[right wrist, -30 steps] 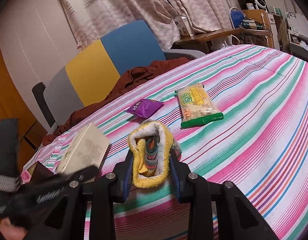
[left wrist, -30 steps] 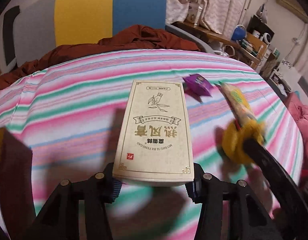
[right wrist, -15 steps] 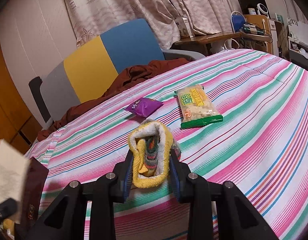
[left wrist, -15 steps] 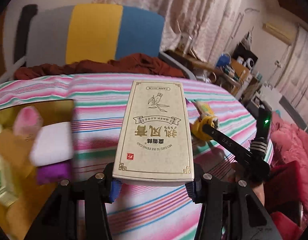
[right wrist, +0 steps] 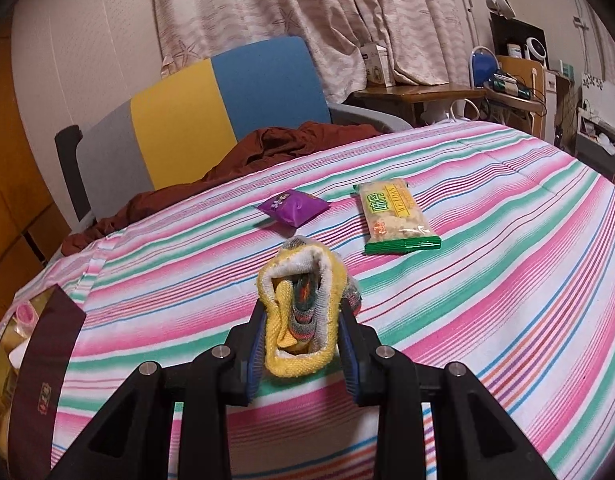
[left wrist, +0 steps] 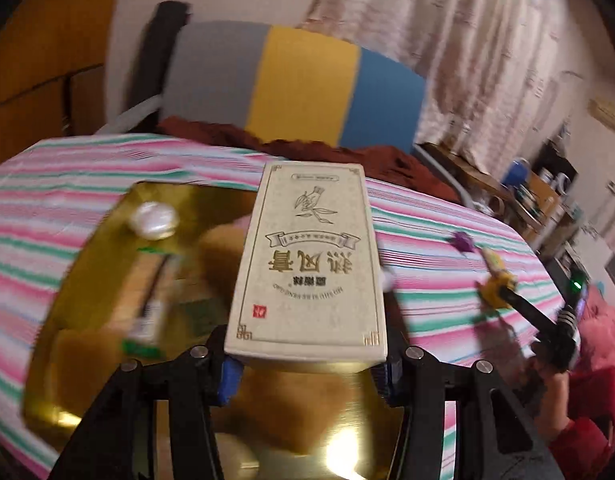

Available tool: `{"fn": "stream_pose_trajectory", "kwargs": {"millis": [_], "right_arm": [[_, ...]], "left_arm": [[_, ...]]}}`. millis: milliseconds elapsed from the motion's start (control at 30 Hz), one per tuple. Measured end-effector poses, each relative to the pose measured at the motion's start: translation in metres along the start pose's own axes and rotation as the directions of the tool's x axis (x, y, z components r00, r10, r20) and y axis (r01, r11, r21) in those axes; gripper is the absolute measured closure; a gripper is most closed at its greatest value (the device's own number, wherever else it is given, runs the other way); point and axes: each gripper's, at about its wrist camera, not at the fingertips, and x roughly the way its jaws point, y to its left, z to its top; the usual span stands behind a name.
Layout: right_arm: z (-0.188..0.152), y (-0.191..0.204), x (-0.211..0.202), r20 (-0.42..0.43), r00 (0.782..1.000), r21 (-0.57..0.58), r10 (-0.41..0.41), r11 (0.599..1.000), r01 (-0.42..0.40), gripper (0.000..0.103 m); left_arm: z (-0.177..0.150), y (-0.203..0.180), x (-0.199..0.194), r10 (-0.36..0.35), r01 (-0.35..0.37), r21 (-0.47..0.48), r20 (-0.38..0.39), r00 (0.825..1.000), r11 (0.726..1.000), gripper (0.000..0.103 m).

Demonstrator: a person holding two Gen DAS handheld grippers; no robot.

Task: Organize objects
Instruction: 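Carry the box and yellow sock into the gold tray and release both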

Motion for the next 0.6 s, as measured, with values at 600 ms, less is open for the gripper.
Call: {"fn": "stream_pose_trajectory", "kwargs": {"millis": [600], "right_arm": [[0.000,0.090,-0.080,0.047,0.949,-0.008,0.312,0.950,-0.312,0.071]], "left_arm": [[0.002,0.102,0.022,0.183,-0.189,-0.068,-0.087,0.979,0.980,0.050]]}}
